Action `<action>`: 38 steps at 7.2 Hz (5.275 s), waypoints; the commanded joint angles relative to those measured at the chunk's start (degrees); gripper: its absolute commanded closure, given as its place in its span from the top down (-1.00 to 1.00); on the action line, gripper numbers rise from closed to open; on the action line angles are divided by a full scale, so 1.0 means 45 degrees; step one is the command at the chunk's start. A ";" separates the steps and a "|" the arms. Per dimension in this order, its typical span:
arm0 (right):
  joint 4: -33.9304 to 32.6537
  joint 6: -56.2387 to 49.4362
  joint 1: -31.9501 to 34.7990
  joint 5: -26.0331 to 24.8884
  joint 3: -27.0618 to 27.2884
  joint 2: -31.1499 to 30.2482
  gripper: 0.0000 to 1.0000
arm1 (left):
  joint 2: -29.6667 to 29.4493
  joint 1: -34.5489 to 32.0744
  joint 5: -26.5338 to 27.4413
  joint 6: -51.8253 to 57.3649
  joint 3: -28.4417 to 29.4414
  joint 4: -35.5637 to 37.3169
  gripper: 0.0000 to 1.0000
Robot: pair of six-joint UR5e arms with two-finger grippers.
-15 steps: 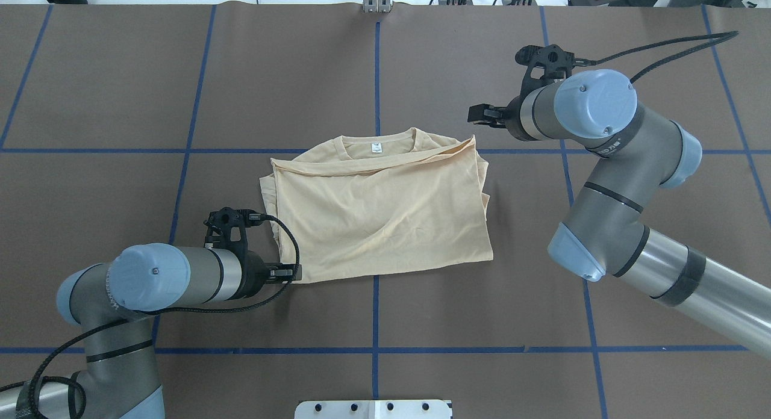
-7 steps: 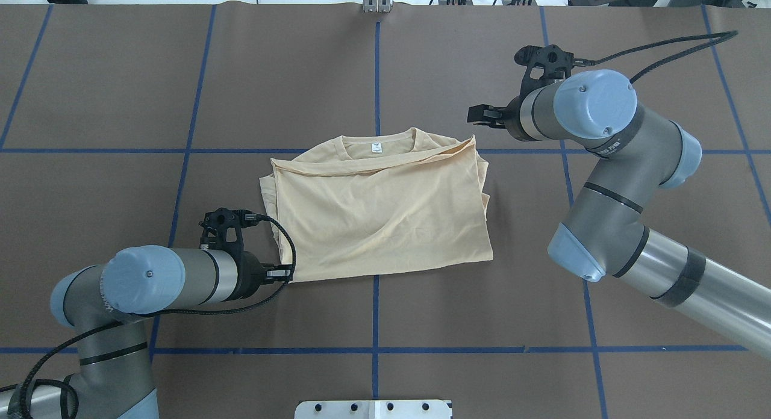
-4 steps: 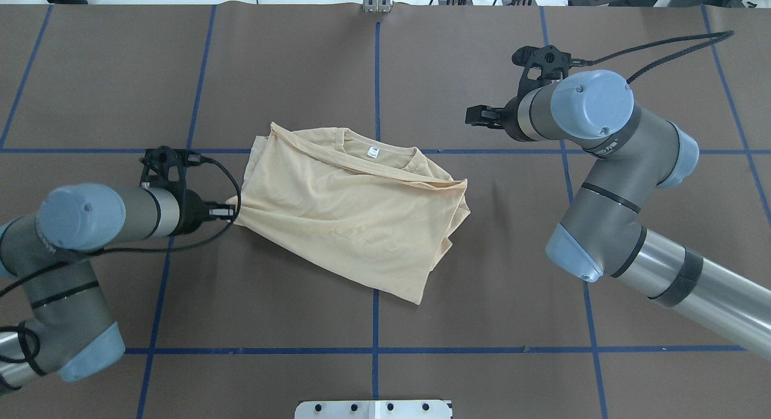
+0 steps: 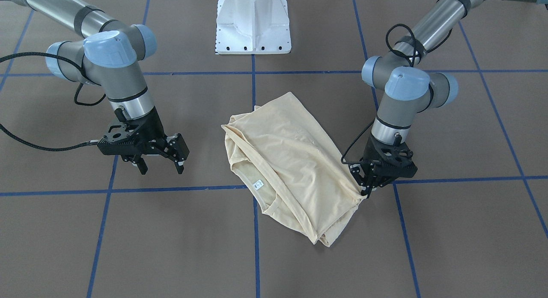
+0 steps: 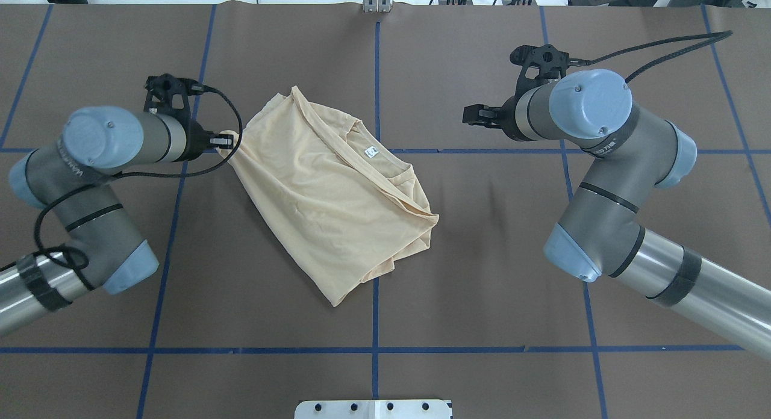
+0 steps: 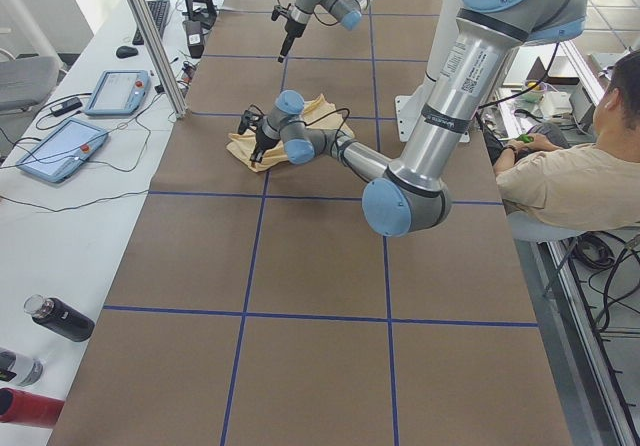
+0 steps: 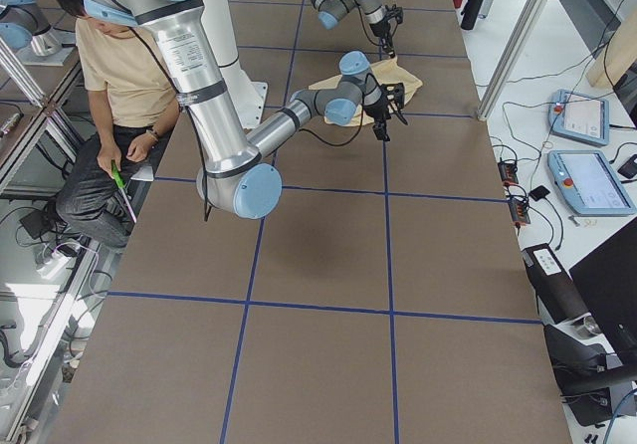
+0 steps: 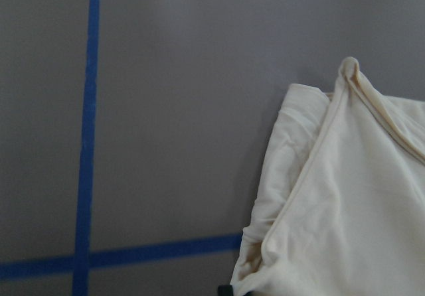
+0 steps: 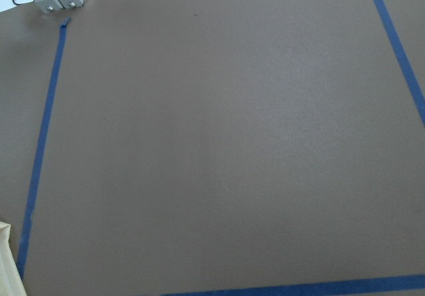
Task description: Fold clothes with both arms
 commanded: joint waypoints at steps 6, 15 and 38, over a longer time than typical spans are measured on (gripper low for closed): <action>0.0000 0.0120 -0.0189 0.0000 0.0019 0.0079 1.00 | -0.2373 -0.1886 0.0608 0.2909 0.4715 -0.1482 -1.00; -0.0273 0.4454 -0.1983 -0.1676 -0.6598 0.6464 0.86 | -0.1099 -0.2825 -0.1970 0.4614 0.2742 -0.1755 1.00; -0.2246 0.3070 -0.5013 -0.3633 0.2226 -0.0488 -1.00 | -0.0806 -0.2533 -0.1951 0.4067 0.2117 -0.1756 1.00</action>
